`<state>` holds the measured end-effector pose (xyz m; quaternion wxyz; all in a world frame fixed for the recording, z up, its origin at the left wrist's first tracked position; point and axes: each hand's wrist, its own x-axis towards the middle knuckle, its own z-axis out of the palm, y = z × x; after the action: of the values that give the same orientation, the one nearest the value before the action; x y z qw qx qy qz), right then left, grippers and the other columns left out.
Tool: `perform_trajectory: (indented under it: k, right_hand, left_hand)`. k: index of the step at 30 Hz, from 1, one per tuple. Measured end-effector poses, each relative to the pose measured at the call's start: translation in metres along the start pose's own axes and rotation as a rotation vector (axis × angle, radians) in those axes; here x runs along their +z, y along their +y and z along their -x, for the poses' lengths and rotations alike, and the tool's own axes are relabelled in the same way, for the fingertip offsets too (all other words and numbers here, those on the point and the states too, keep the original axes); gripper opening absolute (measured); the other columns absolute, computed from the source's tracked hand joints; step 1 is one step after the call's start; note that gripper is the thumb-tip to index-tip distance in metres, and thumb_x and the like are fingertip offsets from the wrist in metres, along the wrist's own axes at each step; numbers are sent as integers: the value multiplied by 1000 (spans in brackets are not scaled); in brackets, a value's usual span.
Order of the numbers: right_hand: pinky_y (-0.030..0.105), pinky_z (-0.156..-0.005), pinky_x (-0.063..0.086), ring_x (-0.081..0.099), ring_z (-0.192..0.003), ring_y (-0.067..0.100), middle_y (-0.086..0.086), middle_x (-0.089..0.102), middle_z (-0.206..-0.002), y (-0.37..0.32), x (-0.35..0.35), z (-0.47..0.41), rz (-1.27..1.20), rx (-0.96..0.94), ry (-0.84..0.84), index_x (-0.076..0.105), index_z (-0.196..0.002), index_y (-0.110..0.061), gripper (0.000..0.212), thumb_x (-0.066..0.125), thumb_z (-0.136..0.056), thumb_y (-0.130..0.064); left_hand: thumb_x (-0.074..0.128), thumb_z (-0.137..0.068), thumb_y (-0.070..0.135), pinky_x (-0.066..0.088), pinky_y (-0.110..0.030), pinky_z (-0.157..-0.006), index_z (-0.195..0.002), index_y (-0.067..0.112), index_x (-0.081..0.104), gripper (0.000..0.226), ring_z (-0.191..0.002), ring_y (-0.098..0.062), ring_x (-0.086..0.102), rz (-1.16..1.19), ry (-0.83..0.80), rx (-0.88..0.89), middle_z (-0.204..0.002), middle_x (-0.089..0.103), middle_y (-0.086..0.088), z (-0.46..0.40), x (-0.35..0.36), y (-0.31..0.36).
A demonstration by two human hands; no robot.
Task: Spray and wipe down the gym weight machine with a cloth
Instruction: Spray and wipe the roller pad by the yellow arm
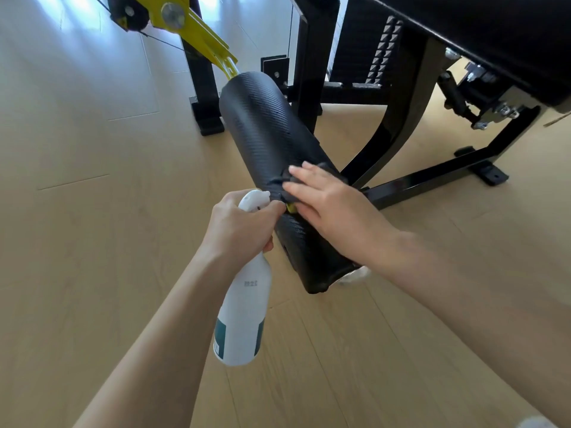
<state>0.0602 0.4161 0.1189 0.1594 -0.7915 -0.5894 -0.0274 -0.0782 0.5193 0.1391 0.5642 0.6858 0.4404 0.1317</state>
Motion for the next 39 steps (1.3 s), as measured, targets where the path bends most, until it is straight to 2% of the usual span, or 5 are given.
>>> perform_trajectory:
  k: [7, 21, 28, 34, 39]
  right_hand:
    - [29, -118, 30, 37, -144, 17, 1, 44, -154, 0, -5, -15, -176, 174, 39, 55, -143, -18, 41, 54, -102, -22]
    - [25, -105, 44, 57, -122, 16, 3, 59, -138, 5, -11, 5, -347, 432, 128, 62, -134, -16, 34, 49, -104, -25]
    - [-2, -64, 39, 58, -85, -5, -8, 67, -117, 31, -13, 0, -512, 552, 55, 53, -143, -26, 40, 48, -104, -32]
    - [30, -87, 59, 64, -104, 3, -16, 70, -108, 7, -2, 99, -701, 716, 189, 61, -133, -31, 34, 47, -103, -39]
    - [15, -65, 49, 65, -88, 6, -11, 69, -95, 16, -8, 57, -675, 745, 62, 65, -114, -27, 26, 42, -105, -37]
  left_hand:
    - [70, -96, 35, 38, -12, -33, -104, 20, 65, 19, -32, 1, 50, -43, 9, 11, -70, 64, -3, 0, 2, -2]
    - [67, -97, 24, 36, -10, -37, -72, 21, 54, 29, -53, -16, 54, -89, 54, 118, -71, 61, -8, 10, 18, 2]
    - [67, -95, 26, 44, -24, -50, -85, 4, 67, 25, -58, -19, 57, -149, 73, 143, -81, 69, -17, 12, 21, 1]
    - [69, -97, 27, 50, -32, -58, -82, 3, 64, 29, -71, -35, 66, -176, 103, 157, -78, 65, -11, 9, 21, -1]
    - [71, -95, 28, 54, -38, -60, -90, -5, 66, 34, -80, -40, 68, -223, 120, 177, -76, 63, -7, 9, 21, 0]
